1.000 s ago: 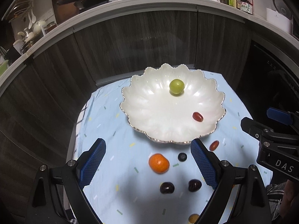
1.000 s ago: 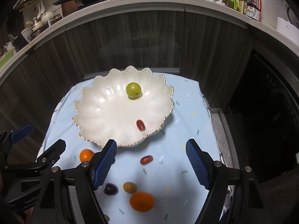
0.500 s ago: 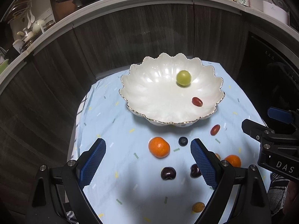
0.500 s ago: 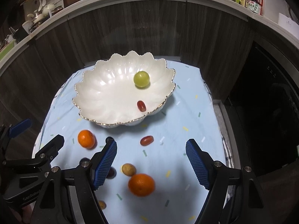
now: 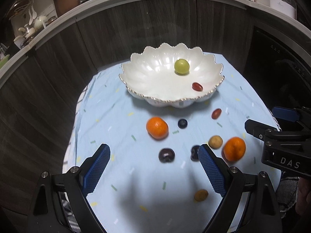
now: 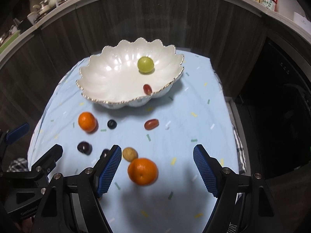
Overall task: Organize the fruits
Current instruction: 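Withdraw both grippers from the bowl back over the fruits on the cloth, then lower the left gripper onto the small brown fruit while the right gripper approaches the mandarin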
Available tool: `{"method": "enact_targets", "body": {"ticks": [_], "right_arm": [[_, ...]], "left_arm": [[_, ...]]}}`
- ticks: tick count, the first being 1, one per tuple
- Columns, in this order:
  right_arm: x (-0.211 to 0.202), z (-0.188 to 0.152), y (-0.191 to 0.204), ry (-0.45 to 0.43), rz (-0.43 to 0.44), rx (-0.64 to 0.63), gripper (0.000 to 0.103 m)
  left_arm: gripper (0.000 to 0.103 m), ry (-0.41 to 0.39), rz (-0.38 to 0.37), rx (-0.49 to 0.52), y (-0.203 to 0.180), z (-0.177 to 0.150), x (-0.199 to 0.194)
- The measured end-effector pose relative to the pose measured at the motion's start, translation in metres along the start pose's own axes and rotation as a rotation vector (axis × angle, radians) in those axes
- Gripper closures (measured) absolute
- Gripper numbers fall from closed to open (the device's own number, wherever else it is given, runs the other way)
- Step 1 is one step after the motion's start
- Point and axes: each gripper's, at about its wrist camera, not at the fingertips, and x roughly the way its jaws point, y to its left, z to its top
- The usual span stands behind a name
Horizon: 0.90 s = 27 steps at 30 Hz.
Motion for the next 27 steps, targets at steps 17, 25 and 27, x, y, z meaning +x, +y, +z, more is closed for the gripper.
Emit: {"method": "enact_targets", "body": {"ticks": [17,25,27], "right_arm": [[0.016,-0.024,-0.002,0.057,0.069,-0.097,0.026],[0.024,-0.030,-0.001,0.074,0.091,-0.091,0.026],[0.025,-0.030,-0.001,0.079,0.097,-0.092,0.026]], "left_arm": [[0.010,0.093,-0.054,-0.021,-0.029,-0.039,0.003],[0.011,0.124,-0.082,-0.025,-0.033,-0.045,0.010],[0.013,0.137,-0.090,-0.021,-0.035,-0.048,0.014]]}}
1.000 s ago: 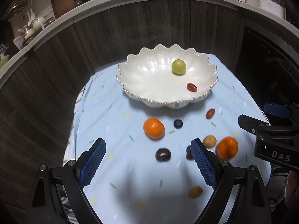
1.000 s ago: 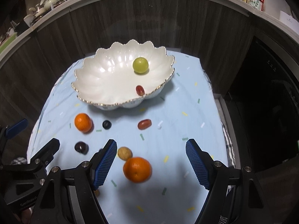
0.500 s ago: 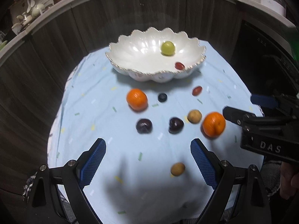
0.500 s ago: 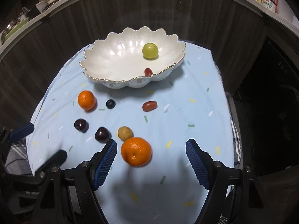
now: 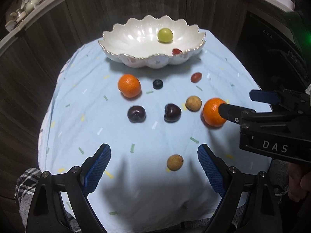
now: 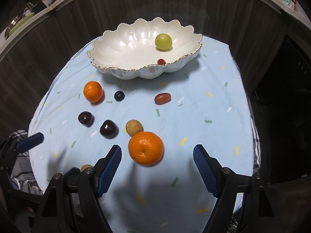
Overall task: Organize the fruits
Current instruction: 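Lower the left gripper onto the small brown fruit while the right gripper approaches the mandarin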
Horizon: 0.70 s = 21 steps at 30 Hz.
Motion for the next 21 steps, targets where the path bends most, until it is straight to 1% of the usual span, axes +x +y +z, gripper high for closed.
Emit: {"method": "enact_targets", "body": {"ticks": [3,5,10,13,15,16,19,21], "right_arm": [[0.004,-0.001,0.001,0.008,0.006,-0.003,0.026],[0.007,0.000,0.002,0.012,0.007,-0.004,0.026],[0.013,-0.001,0.004,0.022,0.014,0.000,0.026],[0.017,-0.001,0.005,0.027,0.017,0.002,0.026],[0.020,-0.001,0.005,0.033,0.017,0.004,0.026],[0.022,-0.001,0.005,0.036,0.017,0.006,0.026],[0.027,-0.001,0.006,0.048,0.015,0.009,0.026],[0.031,-0.002,0.007,0.058,0.013,0.010,0.026]], "left_arm": [[0.017,0.028,-0.012,-0.004,0.000,-0.002,0.007],[0.018,0.047,-0.019,-0.008,0.000,-0.004,0.012],[0.023,0.072,-0.035,0.000,-0.003,-0.006,0.019],[0.031,0.090,-0.048,0.010,-0.006,-0.008,0.025],[0.039,0.106,-0.056,0.013,-0.007,-0.009,0.029],[0.040,0.116,-0.060,0.014,-0.008,-0.010,0.032],[0.048,0.135,-0.067,0.014,-0.008,-0.011,0.038],[0.057,0.148,-0.073,0.018,-0.010,-0.012,0.041]]}}
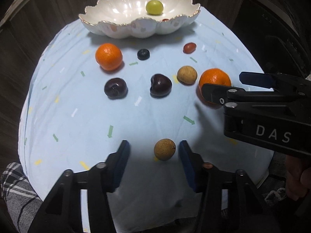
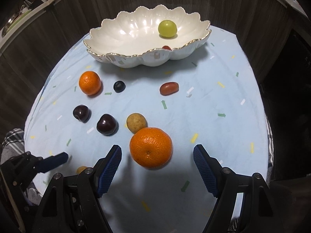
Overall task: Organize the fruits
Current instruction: 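Lower the left gripper onto the small brown fruit while the right gripper approaches the mandarin, then close the left gripper on the brown fruit while the right gripper grasps the mandarin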
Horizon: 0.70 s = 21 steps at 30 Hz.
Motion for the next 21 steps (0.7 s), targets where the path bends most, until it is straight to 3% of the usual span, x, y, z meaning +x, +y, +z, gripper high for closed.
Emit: {"method": "enact_targets", "body": {"ticks": [5,9,11,21], "right_arm": [[0.008,0.000,0.002,0.017,0.002,0.003,0.031],[0.013,0.000,0.002,0.034,0.012,0.008,0.047],[0.015,0.000,0.003,0.039,0.032,0.011,0.054],[0.010,-0.001,0.004,0.024,0.028,0.006,0.056]], "left_arm": [[0.071,0.001,-0.018,0.001,0.000,0.000,0.002],[0.080,0.006,-0.036,0.008,-0.002,0.000,0.004],[0.080,0.004,-0.038,0.008,-0.002,0.000,0.004],[0.080,-0.006,-0.036,0.003,-0.001,0.001,0.001]]}}
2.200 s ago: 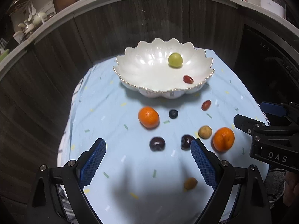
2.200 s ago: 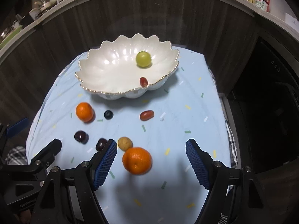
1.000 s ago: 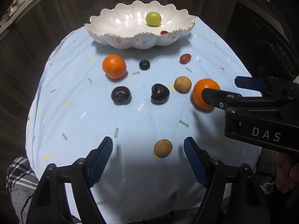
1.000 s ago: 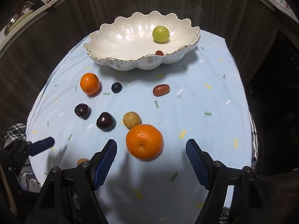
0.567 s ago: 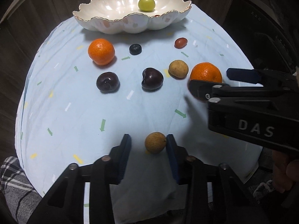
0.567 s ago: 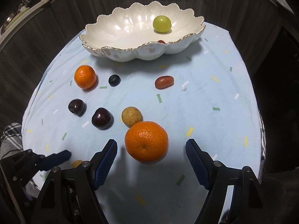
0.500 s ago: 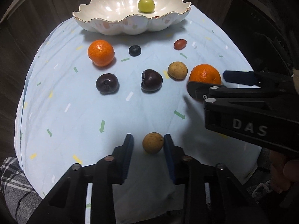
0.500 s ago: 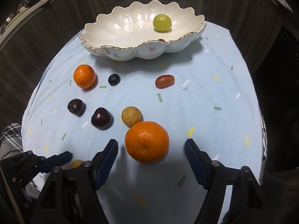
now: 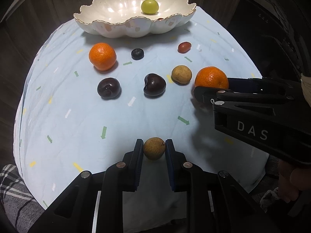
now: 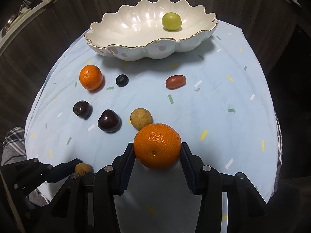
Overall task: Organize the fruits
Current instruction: 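Close the left gripper on the brown fruit while the right gripper grasps the mandarin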
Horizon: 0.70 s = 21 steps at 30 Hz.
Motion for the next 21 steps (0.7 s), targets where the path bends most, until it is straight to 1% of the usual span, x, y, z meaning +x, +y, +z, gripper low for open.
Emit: {"method": "enact_targets", "body": {"ticks": [21], "right_arm": [[-0.035,-0.005,0.006,-0.061,-0.017,0.003,0.056]], "left_arm": [[0.080,-0.082,0.018,-0.026,0.007,0.003,-0.031]]}}
